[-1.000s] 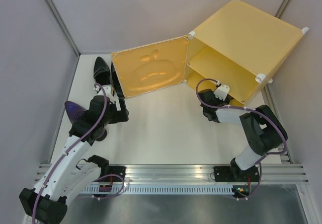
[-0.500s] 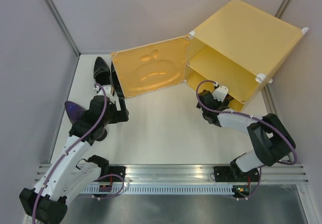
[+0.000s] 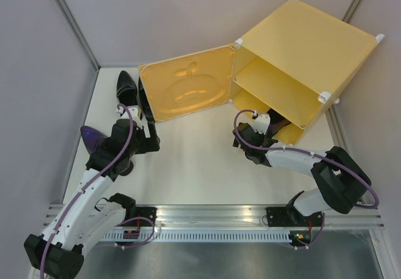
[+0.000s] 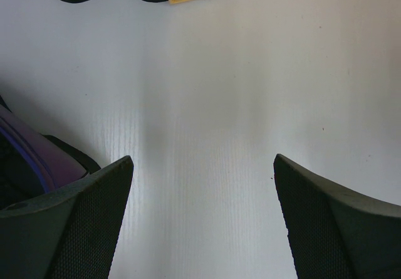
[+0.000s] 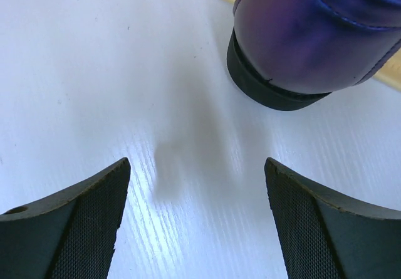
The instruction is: Place and organize the shoes in the shoe cabinet
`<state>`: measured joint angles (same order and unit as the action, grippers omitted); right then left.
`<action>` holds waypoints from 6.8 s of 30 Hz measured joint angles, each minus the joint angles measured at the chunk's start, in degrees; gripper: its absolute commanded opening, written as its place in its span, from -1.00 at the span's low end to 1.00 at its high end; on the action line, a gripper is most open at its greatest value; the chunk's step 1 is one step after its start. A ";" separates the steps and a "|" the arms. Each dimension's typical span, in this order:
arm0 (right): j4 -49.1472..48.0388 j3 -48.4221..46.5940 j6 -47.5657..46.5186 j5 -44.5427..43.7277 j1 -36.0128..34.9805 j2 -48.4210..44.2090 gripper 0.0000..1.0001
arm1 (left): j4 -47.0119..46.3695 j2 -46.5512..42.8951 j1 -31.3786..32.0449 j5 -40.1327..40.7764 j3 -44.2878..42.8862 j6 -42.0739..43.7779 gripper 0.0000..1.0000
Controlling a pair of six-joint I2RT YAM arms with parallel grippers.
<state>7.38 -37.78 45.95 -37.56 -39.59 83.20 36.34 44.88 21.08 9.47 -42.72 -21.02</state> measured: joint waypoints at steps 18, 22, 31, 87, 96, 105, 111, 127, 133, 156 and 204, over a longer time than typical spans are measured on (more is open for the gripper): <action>-4.72 -4.83 -13.51 1.84 3.08 9.99 0.81 | 0.00 0.00 0.00 0.94 0.00 0.00 0.89; -5.03 -5.25 -15.17 2.51 5.27 9.99 0.82 | 0.00 0.02 0.00 0.96 0.00 0.00 0.89; -6.10 -6.71 -17.38 3.23 8.55 11.19 0.82 | 0.00 0.02 0.00 0.96 0.00 0.00 0.89; -4.96 -8.61 -20.74 12.70 12.09 5.33 0.83 | 0.02 0.57 0.00 2.54 0.00 -0.04 0.90; -0.20 -7.61 -21.79 22.64 7.10 -2.29 0.82 | 1.62 2.84 -1.16 5.16 0.00 -3.06 0.89; 0.79 -4.09 -23.87 30.64 1.55 -7.43 0.81 | 4.04 4.22 -10.14 10.27 0.00 -6.86 0.85; 0.44 -0.59 -25.00 34.23 1.18 -9.49 0.81 | 4.07 9.31 -18.58 10.78 -0.07 -7.58 0.72; -1.70 2.69 -26.73 34.97 1.18 -14.23 0.81 | 1.46 26.67 -30.77 3.45 -0.52 -13.81 -0.35; -2.19 3.80 -26.75 34.97 1.18 -15.32 0.80 | 0.48 27.28 -30.73 2.78 -0.52 -15.72 -0.95; 2.67 3.08 -26.71 37.38 1.18 -24.44 0.76 | 9.62 -4.61 -30.64 -5.75 -15.13 -6.25 -0.95; 33.22 -11.52 -22.91 18.58 1.14 -54.45 0.87 | 4.92 52.92 40.57 -5.73 -44.76 9.20 -0.95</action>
<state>40.60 -49.30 23.05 -18.98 -38.46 28.75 41.25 97.80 61.65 3.75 -87.48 -11.81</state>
